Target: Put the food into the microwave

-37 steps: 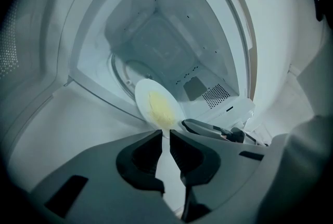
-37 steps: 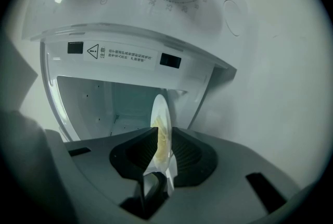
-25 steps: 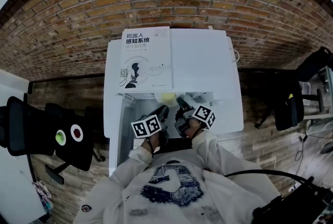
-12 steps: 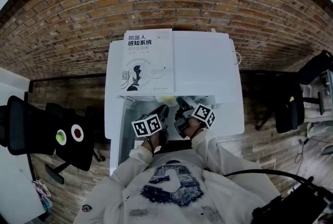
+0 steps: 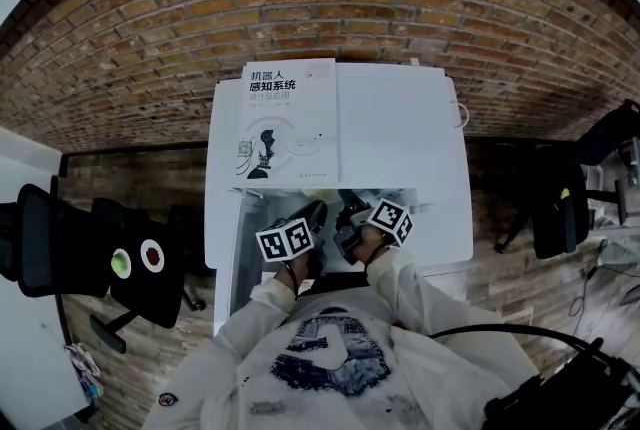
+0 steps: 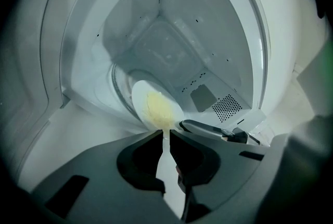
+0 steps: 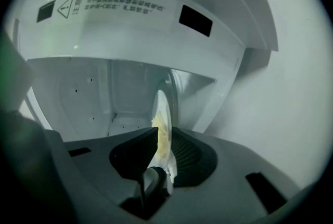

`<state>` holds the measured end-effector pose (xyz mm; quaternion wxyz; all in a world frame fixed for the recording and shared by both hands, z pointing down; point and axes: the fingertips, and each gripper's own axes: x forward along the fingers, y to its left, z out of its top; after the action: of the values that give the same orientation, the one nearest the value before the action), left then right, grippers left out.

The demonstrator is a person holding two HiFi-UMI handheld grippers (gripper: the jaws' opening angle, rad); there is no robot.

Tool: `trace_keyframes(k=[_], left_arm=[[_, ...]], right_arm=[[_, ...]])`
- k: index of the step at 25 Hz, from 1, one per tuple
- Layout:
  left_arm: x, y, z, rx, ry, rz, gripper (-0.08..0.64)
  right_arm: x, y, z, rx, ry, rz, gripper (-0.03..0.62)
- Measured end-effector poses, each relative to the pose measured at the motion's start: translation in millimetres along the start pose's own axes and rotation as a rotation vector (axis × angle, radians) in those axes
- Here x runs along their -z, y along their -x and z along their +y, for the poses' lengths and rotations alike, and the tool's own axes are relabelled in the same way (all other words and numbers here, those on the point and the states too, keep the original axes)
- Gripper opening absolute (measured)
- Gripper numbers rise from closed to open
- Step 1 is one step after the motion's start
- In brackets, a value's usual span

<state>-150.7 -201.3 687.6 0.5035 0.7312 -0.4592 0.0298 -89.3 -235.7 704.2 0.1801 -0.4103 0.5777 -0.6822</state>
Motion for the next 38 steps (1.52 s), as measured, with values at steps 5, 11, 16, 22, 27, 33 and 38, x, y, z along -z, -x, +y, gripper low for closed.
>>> trace_keyframes(k=[5,11,16,22,27,33,38], left_arm=[[-3.4,-1.7,2.8,-0.011,0.004,-0.004,0.035],[-8.3,-4.8,5.4,-0.014,0.013,-0.015,0.035],[-12.4,-5.5,7.5,-0.017,0.021,-0.024,0.035],[-14.5,-4.8,9.1,-0.018,0.029,-0.033,0.035],[-17.2,-5.5,9.9,-0.020,0.032,-0.040,0.035],[-10.3,0.3,10.4,-0.027,0.031,-0.037,0.035],[-3.3,8.5,7.7,-0.038,-0.008,-0.038,0.035]], right_arm=[[1.2,0.2,0.8,-0.007,0.001,0.001,0.089],[3.4,3.0,0.0,-0.010,0.005,0.011,0.089],[7.7,3.5,0.0,-0.005,0.026,0.042,0.089],[11.8,4.6,2.1,-0.003,0.051,0.066,0.097],[16.9,7.3,4.4,-0.005,0.065,0.091,0.114],[17.6,18.6,0.4,0.002,0.064,0.089,0.114],[18.8,31.1,0.6,0.005,0.096,0.094,0.114]])
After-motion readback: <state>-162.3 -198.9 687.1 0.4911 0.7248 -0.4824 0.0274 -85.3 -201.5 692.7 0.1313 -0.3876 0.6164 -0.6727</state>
